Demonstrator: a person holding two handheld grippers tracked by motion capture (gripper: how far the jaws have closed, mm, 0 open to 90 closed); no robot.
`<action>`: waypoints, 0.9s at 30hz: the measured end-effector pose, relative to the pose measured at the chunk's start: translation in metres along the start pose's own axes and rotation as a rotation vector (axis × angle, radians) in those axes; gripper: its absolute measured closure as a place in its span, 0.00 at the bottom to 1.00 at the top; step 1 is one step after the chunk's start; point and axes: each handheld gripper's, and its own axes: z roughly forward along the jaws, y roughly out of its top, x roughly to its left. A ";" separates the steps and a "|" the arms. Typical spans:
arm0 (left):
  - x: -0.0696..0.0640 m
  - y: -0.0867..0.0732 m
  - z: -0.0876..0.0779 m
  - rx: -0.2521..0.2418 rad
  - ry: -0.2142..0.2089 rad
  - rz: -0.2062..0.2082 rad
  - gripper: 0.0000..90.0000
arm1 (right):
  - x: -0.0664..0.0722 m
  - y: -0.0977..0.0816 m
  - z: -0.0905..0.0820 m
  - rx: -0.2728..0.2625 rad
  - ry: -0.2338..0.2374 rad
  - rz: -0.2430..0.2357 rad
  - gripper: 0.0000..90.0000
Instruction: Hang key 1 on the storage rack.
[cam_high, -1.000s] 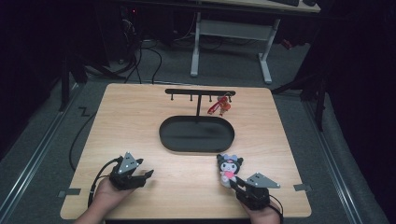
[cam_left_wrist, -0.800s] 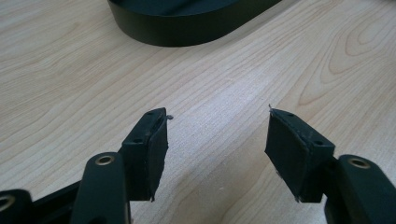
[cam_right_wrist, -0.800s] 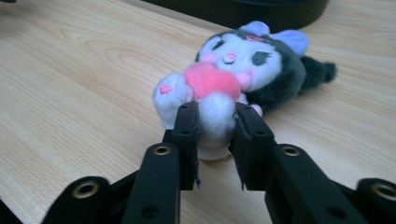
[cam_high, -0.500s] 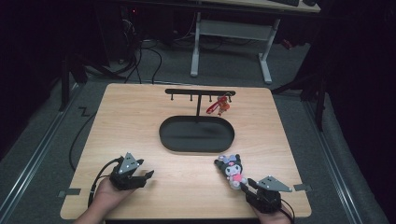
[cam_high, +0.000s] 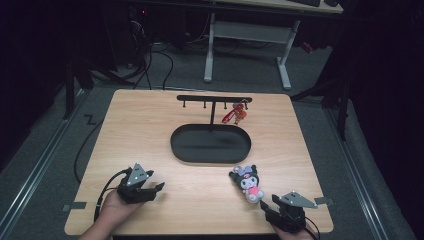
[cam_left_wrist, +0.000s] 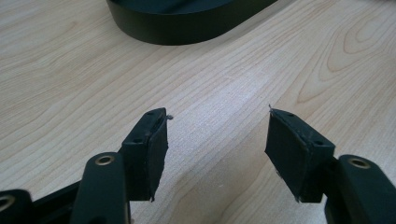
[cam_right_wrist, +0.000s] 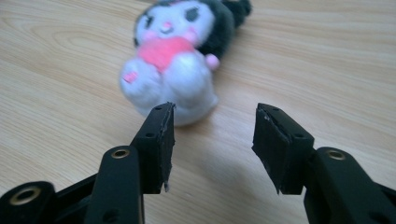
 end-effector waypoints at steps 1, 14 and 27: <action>0.000 0.000 0.000 0.001 0.000 0.000 0.43 | -0.001 -0.001 -0.001 0.003 -0.004 0.012 0.51; -0.002 -0.001 0.002 0.014 -0.003 0.014 0.43 | -0.010 0.013 0.010 0.237 0.048 0.039 0.32; -0.001 -0.001 0.003 0.007 -0.016 0.021 0.43 | 0.006 0.049 0.019 0.429 0.046 -0.019 0.22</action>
